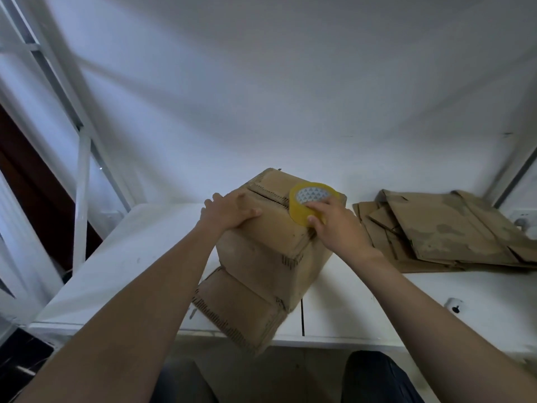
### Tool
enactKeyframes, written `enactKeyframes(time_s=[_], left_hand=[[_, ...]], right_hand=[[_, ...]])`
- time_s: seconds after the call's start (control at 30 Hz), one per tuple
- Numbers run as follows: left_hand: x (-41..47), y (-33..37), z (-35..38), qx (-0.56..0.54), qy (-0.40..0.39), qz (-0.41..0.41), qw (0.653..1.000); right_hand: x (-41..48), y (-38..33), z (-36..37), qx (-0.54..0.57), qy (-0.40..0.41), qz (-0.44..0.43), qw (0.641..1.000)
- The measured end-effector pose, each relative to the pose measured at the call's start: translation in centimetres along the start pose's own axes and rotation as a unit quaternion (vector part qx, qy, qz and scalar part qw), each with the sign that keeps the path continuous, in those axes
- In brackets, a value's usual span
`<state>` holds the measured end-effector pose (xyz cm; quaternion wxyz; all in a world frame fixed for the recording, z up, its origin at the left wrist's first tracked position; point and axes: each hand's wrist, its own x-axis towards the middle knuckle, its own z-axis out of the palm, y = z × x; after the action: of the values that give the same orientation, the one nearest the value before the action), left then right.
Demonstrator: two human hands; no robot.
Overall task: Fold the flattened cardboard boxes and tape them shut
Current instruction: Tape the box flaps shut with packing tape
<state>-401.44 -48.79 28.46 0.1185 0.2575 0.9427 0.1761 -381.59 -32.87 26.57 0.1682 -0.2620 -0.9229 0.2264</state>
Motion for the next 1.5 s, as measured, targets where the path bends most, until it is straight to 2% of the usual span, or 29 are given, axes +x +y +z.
enactKeyframes(time_s=[0.27,0.47,0.63,0.7,0.73,0.8,0.87,0.93,0.97,1.07,1.13,1.2,1.33,1.5], left_hand=[[-2.8,-0.1,2.1,0.072,-0.017,0.018,0.997],[-7.5,2.4,2.3,0.103,0.003,0.06,0.993],[-9.4,3.0,1.2,0.107,-0.062,0.051,0.991],[-8.8,3.2,0.4,0.13,-0.043,0.027,0.99],[-8.3,3.4,0.3,0.155,-0.009,0.022,0.988],[-7.1,3.8,0.6,0.187,0.061,0.081,0.977],[-6.3,4.3,1.4,0.138,0.042,0.186,0.972],[-6.1,4.4,2.2,0.046,-0.026,0.219,0.974],[-6.0,4.3,2.5,0.009,-0.03,0.222,0.975],[-5.5,4.1,3.2,-0.048,0.004,0.208,0.977],[-5.0,4.1,3.3,-0.061,0.017,0.186,0.98],[-4.6,4.2,3.4,-0.064,0.027,0.174,0.982],[-4.3,4.4,3.4,-0.057,0.032,0.162,0.985],[-4.0,4.3,2.7,-0.094,0.026,0.141,0.985]], right_hand=[[0.2,1.4,-1.4,-0.023,0.005,0.029,0.999],[-0.3,2.3,-2.4,0.003,0.009,0.011,1.0],[-0.3,2.8,-2.8,0.02,-0.006,-0.011,1.0],[0.0,2.4,-2.6,-0.046,-0.002,0.001,0.999],[0.1,2.0,-2.7,-0.096,0.003,0.008,0.995],[0.4,1.0,-3.0,-0.144,0.017,0.002,0.989],[0.6,0.2,-3.5,-0.136,0.035,-0.013,0.99],[0.9,-0.4,-3.6,-0.101,0.052,-0.024,0.993],[1.0,-0.8,-3.6,-0.093,0.049,-0.031,0.994],[1.9,-1.5,-3.4,-0.118,0.024,-0.066,0.991],[3.0,-1.2,-3.6,-0.095,0.028,-0.077,0.992],[4.4,-0.4,-4.0,-0.051,0.001,-0.047,0.998],[6.1,0.4,-4.1,-0.053,-0.096,0.035,0.993],[6.5,-0.2,-4.6,0.033,-0.047,0.03,0.998]])
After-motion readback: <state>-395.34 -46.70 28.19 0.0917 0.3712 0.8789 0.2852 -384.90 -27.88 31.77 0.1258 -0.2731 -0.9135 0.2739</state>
